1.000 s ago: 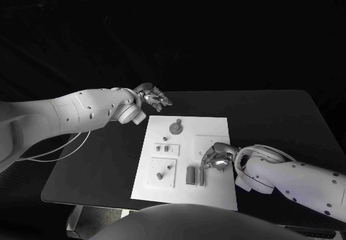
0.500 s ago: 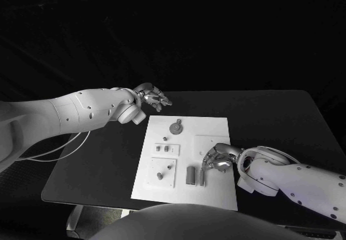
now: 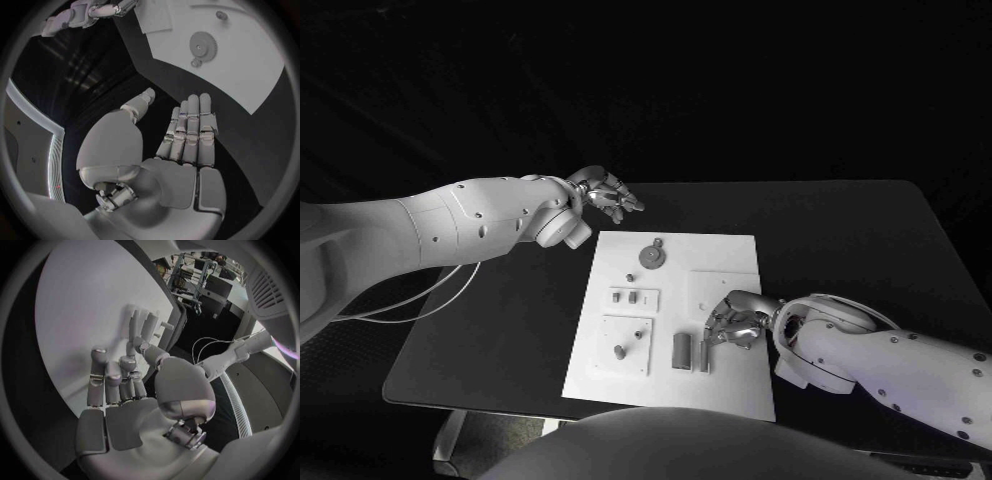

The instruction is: Assemble the parts on the task board

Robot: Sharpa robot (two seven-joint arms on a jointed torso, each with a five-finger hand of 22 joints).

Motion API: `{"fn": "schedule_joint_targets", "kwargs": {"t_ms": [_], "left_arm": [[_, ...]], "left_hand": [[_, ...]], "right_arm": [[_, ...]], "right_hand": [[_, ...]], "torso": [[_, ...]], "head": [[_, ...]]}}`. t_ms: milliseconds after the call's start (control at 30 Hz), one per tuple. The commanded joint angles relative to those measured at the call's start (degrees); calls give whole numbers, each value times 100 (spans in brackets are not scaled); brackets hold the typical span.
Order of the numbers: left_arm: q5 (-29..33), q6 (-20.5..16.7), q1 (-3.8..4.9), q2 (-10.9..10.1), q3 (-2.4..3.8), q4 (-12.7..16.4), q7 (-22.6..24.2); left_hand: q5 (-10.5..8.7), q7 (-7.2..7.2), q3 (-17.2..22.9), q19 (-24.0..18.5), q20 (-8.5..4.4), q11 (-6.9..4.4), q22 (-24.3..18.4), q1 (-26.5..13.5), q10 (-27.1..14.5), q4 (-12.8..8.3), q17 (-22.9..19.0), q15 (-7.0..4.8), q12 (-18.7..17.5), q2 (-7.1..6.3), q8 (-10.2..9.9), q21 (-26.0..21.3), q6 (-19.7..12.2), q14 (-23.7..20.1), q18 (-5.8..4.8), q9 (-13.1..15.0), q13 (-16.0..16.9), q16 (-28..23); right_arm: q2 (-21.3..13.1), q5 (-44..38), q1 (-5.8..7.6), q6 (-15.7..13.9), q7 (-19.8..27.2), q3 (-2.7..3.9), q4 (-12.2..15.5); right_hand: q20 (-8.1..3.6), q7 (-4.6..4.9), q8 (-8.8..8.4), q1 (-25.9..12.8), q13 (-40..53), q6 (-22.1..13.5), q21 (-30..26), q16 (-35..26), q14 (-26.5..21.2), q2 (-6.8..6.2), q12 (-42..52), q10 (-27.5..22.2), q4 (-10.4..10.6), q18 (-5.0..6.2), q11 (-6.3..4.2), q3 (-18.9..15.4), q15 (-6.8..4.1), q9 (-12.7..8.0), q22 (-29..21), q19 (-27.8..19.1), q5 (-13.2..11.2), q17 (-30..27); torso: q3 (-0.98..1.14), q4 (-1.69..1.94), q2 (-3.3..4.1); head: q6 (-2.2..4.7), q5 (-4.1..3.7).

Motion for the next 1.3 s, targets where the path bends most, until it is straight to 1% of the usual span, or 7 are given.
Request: {"fn": "schedule_joint_targets", "kwargs": {"t_ms": [33, 233, 567, 667, 1067, 1167, 1300], "left_arm": [[-23, 69, 5, 3, 3, 11, 17], [-26, 72, 5, 0, 3, 12, 12], [-33, 77, 5, 0, 3, 11, 2], [-34, 78, 5, -1, 3, 10, -3], [-44, 68, 5, -6, 3, 9, -11], [-46, 77, 5, -7, 3, 10, -12], [-46, 83, 5, -5, 3, 10, -11]], "left_hand": [[-4, 27, -19, 56, -2, 11, 7, 14, -30, 16, 5, 17, 5, 63, 31, -25, -22, 36, 88, -7, -7, -18], [-3, 27, -19, 57, -1, 12, 7, 15, -31, 18, 7, 17, 5, 69, 32, -26, -23, 36, 88, -7, -7, -19], [-3, 28, -18, 57, -1, 12, 9, 19, -33, 17, 9, 17, 5, 74, 32, -29, -25, 36, 88, -8, -7, -20], [-3, 28, -18, 57, -1, 12, 9, 20, -33, 17, 9, 17, 5, 75, 32, -29, -25, 36, 88, -8, -8, -21], [-2, 30, -14, 58, -1, 15, 11, 29, -41, 18, 14, 18, 2, 99, 31, -34, -32, 36, 88, -10, -9, -25], [-3, 30, -14, 58, -1, 15, 12, 30, -42, 17, 14, 18, 2, 99, 31, -35, -34, 36, 88, -11, -9, -26], [-3, 31, -14, 57, -1, 15, 12, 32, -43, 16, 15, 18, 2, 100, 30, -36, -35, 36, 88, -11, -10, -26]], "right_arm": [[9, -97, -8, 136, 85, 0, 2], [10, -96, -9, 121, 82, 0, -5], [61, -92, -11, 226, 78, 0, -18], [87, -132, -15, 208, 70, 0, -34], [144, -501, -59, 144, -36, 1, -93], [146, -545, -62, 121, -25, 1, -84], [150, -658, -71, -18, 4, 1, -83]], "right_hand": [[-3, -3, -7, 0, -9, 4, 4, -6, 12, 78, -36, 5, -20, 73, -28, 25, -40, -2, 66, -10, -18, -3], [2, 4, -20, 11, -9, -15, 3, -7, 10, 111, -39, 5, -21, 73, -23, 32, -40, -8, 70, -17, -20, -3], [16, 22, -49, -26, -9, -54, 0, -10, 1, 157, -46, -3, -4, 73, -5, 27, -32, -21, 73, -26, -21, -2], [19, 24, -50, -27, -8, -53, -1, -10, -2, 204, -47, -5, -4, 73, -3, 37, -28, -22, 74, -29, -19, -1], [23, 10, -23, -29, -5, 3, 5, -2, 0, 282, -44, -3, -13, 73, -12, 56, -24, -12, 80, -29, -18, 4], [24, -2, -5, -24, -4, 35, 7, 0, 1, 285, -43, 0, -20, 73, -23, 63, -26, -4, 83, -30, -18, 5], [12, -32, 34, 41, -2, 102, 20, 5, 11, 194, -37, 15, -34, 73, -51, 73, -37, 17, 89, -24, -20, 7]], "torso": [[0, 1, 1], [-3, 2, -1], [0, 2, 1], [0, 3, 1], [-1, 3, -1], [-2, 1, 0], [2, 0, 0]], "head": [[1, -1], [1, 8], [1, 11], [1, 9], [1, 18], [1, 22], [1, 21]]}}
